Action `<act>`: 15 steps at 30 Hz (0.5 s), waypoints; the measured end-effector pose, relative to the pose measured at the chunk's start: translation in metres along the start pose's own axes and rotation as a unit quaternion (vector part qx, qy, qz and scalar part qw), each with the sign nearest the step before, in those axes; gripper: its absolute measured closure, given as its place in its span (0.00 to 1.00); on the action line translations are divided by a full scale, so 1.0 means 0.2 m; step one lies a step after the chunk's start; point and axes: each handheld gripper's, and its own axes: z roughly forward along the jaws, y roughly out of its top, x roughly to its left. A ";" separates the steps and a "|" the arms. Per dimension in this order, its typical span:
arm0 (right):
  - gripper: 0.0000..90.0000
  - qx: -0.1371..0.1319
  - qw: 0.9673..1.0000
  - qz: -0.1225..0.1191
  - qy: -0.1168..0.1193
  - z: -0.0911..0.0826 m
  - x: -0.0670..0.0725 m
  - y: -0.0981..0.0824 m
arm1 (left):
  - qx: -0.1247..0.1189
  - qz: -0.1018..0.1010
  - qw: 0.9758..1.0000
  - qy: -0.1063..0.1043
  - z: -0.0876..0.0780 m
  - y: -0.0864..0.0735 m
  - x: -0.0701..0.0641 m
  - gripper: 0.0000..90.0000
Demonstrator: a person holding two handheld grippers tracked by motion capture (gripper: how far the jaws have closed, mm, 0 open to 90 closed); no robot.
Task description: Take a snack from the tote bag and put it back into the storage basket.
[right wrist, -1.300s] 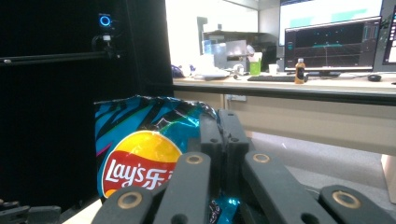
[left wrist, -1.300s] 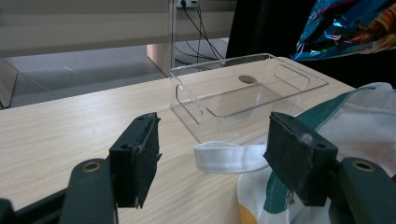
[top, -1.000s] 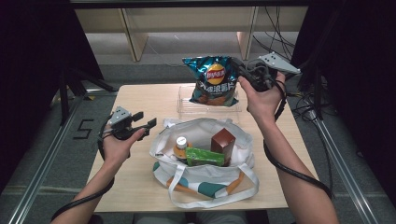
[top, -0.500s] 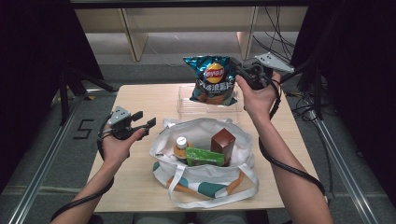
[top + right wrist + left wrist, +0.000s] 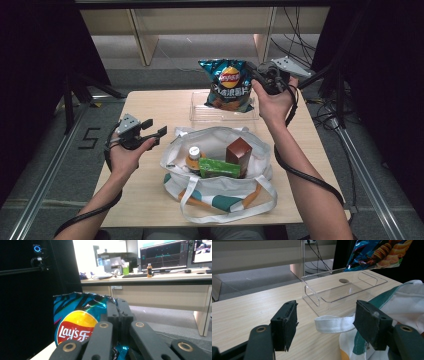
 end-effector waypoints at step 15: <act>1.00 0.003 1.000 0.017 -0.018 0.07 -0.05 0.00 | -0.002 -0.002 1.000 0.001 -0.01 0.00 -0.01 0.38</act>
